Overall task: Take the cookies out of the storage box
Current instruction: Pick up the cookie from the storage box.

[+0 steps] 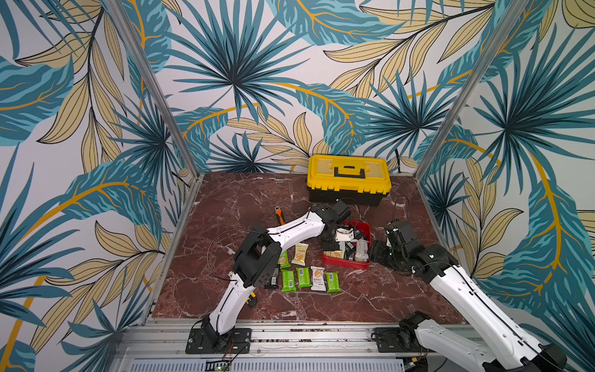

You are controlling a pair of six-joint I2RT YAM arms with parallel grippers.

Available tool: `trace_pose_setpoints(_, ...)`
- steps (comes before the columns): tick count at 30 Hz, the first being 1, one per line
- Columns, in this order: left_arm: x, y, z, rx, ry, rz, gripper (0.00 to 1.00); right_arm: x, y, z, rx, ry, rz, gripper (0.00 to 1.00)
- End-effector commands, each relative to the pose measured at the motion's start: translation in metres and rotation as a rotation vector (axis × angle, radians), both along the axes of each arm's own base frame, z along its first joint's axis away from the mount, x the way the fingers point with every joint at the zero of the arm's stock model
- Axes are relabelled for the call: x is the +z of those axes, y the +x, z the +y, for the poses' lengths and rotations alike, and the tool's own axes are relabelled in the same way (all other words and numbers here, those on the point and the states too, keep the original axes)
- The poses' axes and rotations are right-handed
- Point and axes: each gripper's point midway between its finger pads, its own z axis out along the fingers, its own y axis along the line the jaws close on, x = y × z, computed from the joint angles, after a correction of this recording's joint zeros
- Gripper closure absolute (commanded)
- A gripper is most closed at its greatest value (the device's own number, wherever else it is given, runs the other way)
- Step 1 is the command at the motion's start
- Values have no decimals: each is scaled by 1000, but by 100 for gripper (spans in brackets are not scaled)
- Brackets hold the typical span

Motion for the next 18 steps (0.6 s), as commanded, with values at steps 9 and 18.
trace_pose_setpoints(9,13,14,-14,14,-40,-53,41,-7,-9,-4,4,-9,28,38)
trace_pose_setpoints(18,10,15,-15,16,-33,-46,36,-8,-10,-4,3,-8,28,38)
